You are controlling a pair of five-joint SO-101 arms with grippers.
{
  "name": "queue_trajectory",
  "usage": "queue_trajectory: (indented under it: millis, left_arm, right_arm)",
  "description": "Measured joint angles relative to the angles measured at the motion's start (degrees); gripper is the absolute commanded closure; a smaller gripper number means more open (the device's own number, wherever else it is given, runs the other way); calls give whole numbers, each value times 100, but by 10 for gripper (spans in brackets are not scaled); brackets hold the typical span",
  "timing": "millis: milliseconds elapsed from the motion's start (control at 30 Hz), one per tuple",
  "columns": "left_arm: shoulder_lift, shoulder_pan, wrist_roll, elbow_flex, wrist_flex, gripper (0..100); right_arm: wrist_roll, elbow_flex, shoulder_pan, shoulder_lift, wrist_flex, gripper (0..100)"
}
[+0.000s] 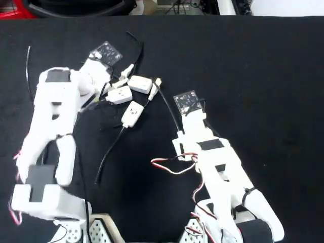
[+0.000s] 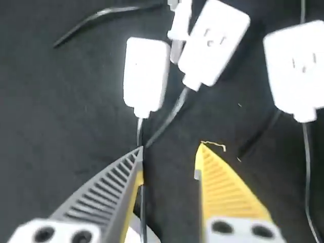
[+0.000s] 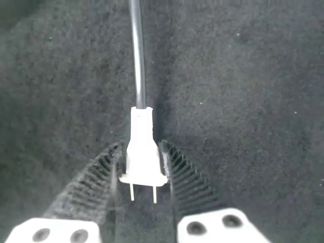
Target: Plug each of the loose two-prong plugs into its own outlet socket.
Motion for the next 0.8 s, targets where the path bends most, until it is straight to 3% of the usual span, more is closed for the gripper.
queue_trajectory:
  millis: [400,800]
  left_arm:
    - [1890,167,-176,-949,-519,827]
    - [2084,158,-510,-1037,-615,825]
  right_arm:
    - [0,0,0,0,-9,987]
    - [0,0,0,0,-9,987]
